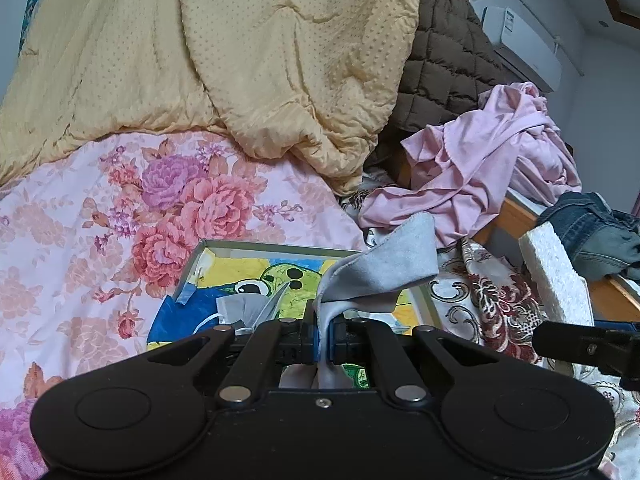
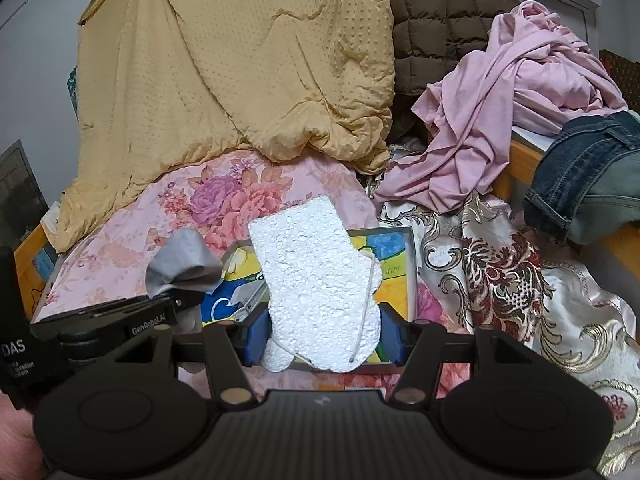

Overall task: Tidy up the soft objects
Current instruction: 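Carry the grey cloth and white foam piece with both grippers over the tray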

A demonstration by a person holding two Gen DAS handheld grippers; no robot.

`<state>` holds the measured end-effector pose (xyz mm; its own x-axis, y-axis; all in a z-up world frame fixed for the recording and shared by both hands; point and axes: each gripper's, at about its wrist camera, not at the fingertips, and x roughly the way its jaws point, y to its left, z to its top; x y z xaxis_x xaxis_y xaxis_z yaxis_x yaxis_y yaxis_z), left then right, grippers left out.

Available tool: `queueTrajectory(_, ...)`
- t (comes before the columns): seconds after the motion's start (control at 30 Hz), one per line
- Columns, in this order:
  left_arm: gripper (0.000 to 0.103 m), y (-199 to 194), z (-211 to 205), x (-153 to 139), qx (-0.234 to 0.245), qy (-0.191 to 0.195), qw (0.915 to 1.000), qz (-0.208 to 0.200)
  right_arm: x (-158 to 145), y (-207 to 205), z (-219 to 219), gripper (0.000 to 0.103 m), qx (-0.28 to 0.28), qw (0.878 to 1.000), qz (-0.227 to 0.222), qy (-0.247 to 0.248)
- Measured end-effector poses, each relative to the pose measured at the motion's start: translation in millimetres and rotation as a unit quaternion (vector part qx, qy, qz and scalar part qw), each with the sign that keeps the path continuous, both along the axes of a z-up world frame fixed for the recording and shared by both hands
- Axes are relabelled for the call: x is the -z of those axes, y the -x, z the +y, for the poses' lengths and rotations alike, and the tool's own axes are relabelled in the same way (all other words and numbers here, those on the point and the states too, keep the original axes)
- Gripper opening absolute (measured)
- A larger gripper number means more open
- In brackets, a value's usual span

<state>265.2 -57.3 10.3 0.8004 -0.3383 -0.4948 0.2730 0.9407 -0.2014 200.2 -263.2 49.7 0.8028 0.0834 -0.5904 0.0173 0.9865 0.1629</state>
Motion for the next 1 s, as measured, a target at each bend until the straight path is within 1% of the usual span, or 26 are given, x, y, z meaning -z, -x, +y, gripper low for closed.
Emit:
queueTrajectory(0.6,0.004,-57.1,-2.3,35.7,-0.005,-0.01,0.9996,0.025,22.7,-57.7,-7.4,0.061,0.009,1.0,0.019,0.007)
queueTrajectory(1.0,0.004,-96.8,-8.3,64.2,-0.004,-0.018,0.9987,0.047,50.2,-96.0,-5.5,0.061,0.007,0.999,0.043,0.011)
